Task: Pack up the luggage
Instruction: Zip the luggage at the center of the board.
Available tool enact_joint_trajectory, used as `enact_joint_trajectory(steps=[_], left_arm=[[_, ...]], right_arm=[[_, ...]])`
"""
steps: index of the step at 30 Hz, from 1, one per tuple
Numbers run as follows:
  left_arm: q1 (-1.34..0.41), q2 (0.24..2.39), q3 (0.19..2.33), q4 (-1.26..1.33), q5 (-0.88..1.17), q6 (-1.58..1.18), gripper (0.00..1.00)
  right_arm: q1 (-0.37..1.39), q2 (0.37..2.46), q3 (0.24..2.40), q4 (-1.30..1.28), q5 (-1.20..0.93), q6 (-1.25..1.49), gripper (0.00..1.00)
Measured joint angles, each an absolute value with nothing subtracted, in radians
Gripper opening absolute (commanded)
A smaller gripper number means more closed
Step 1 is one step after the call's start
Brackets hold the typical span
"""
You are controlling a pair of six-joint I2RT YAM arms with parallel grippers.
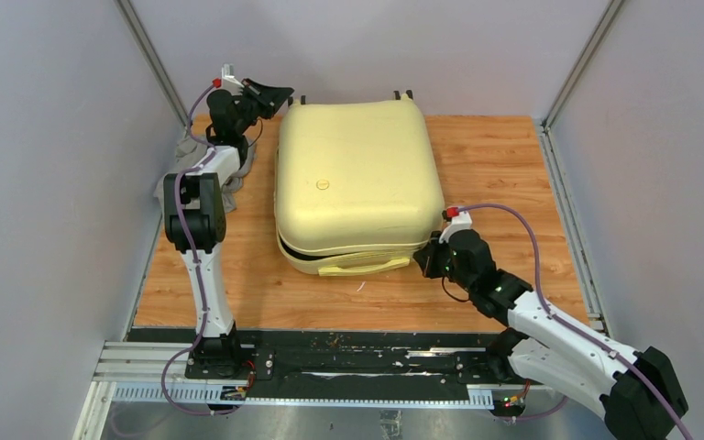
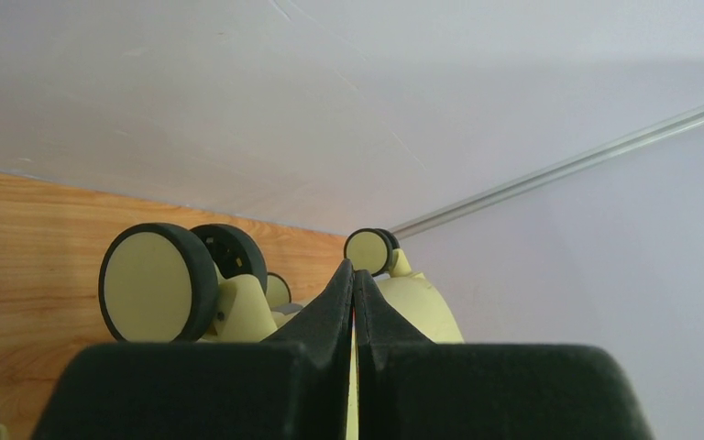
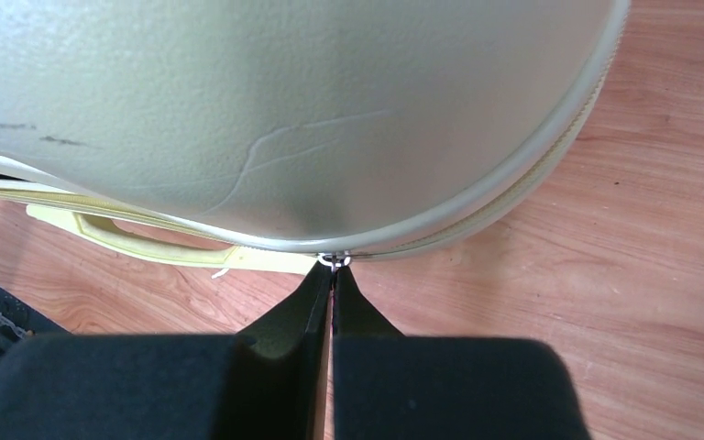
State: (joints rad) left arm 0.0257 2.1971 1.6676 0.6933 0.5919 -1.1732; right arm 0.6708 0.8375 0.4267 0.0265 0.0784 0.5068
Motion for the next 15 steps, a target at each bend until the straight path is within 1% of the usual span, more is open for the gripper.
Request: enact_joint_trajectory(steps=[6, 12, 15], left_arm=[[0.026, 2.177, 1.634, 0.693, 0.583, -1.155, 0.00], [0.025, 2.170, 1.624, 0.693, 0.571, -1.146, 0.00], [0.025, 2.166, 1.617, 0.693, 0.565, -1.136, 0.00]], right_arm=[[0.713, 0.905, 0.490, -0.020, 0.049, 0.500, 0.00], [0.839, 0.987, 0.557, -0.032, 0.016, 0.501, 0.00], [0.874, 1.020, 0.577, -0.030, -0.003, 0.510, 0.00]])
